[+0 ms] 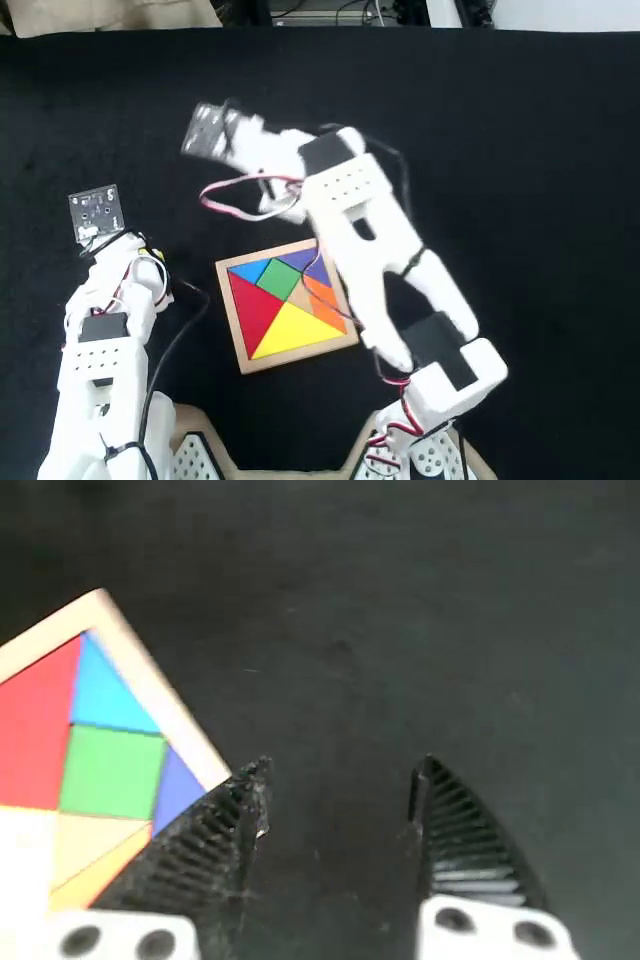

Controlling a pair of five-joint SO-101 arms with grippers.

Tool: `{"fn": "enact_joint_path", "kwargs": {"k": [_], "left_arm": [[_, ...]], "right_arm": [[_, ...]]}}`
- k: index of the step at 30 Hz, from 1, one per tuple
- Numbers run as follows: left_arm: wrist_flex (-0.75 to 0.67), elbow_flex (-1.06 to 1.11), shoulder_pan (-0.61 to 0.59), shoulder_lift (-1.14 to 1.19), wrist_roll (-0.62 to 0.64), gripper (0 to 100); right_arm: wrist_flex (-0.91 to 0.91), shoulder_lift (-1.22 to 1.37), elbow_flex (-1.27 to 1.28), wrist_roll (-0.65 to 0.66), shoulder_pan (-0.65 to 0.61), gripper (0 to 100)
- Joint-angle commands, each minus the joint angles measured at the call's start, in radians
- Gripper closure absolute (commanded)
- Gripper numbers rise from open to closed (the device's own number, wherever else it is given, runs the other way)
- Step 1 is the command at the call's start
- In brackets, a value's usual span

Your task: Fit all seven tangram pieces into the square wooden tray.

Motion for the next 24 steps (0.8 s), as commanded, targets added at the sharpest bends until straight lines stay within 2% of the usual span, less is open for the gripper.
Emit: {"fn": "enact_joint_path", "kwargs": {"k": [1, 5, 10, 14, 18, 20, 22, 24], "left_arm": [[-0.009, -0.004, -0.004, -0.008, 0.003, 97], [-0.009, -0.004, -0.004, -0.008, 0.003, 97], [-0.015, -0.004, -0.004, -0.008, 0.003, 97], [-0.017, -0.012, -0.002, -0.008, 0.003, 97], [-0.094, -0.079, 0.038, -0.008, -0.015, 97], [0.018, -0.231, 0.071, -0.008, -0.078, 97], [0.244, -0.42, 0.137, 0.0, -0.146, 97], [0.436, -0.553, 0.203, 0.002, -0.198, 97]], "right_arm": [[0.046, -0.093, -0.142, -0.101, 0.074, 78.0], [0.19, -0.24, -0.272, -0.192, 0.163, 80.9], [0.356, -0.495, -0.314, -0.207, 0.322, 96.9], [0.342, -0.595, -0.09, -0.216, 0.433, 98.7], [0.178, -0.645, 0.039, -0.377, 0.505, 98.7], [0.167, -0.685, -0.013, -0.474, 0.54, 98.7], [0.216, -0.742, -0.079, -0.528, 0.557, 98.7], [0.29, -0.803, -0.105, -0.517, 0.552, 98.7]]}}
